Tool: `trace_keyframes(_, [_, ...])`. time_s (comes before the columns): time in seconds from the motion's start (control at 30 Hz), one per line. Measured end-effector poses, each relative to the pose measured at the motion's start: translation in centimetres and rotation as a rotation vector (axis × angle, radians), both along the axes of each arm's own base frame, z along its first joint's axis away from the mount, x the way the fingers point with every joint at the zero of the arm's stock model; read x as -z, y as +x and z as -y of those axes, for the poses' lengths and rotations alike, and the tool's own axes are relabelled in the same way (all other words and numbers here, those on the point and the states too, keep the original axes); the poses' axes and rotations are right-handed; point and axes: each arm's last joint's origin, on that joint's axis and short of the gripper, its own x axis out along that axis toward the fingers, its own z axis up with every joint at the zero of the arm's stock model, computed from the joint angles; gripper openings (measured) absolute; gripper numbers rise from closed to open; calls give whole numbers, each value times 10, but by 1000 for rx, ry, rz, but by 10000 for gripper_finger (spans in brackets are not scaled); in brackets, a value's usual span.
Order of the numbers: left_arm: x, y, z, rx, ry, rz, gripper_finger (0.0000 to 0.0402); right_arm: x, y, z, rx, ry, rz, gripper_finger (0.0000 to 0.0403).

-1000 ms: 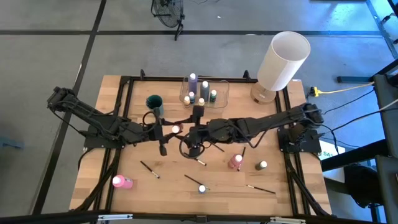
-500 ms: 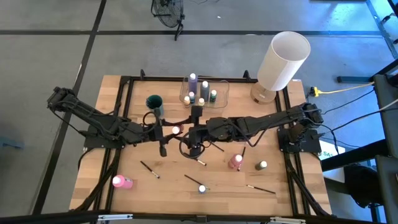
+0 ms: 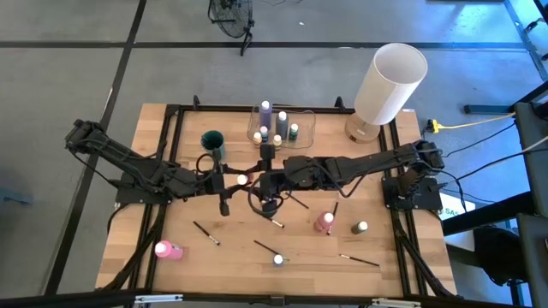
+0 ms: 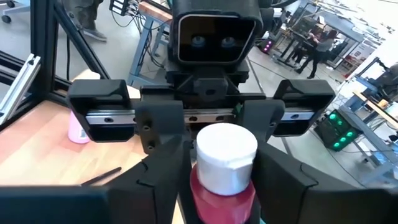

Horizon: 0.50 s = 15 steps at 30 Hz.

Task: Pick & Place Paint Supplies
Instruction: Put the red paint bottle into the transparent bin

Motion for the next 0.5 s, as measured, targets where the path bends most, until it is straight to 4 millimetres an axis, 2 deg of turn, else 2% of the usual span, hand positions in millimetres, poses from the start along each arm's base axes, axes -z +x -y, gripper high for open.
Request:
trace_keyframes(0.23, [1, 0, 0, -2, 0, -4, 116, 1, 1, 5, 14, 23, -12, 113])
trace_keyframes(0.5, [1, 0, 0, -1, -2, -4, 120, 2, 1, 5, 19, 31, -19, 113])
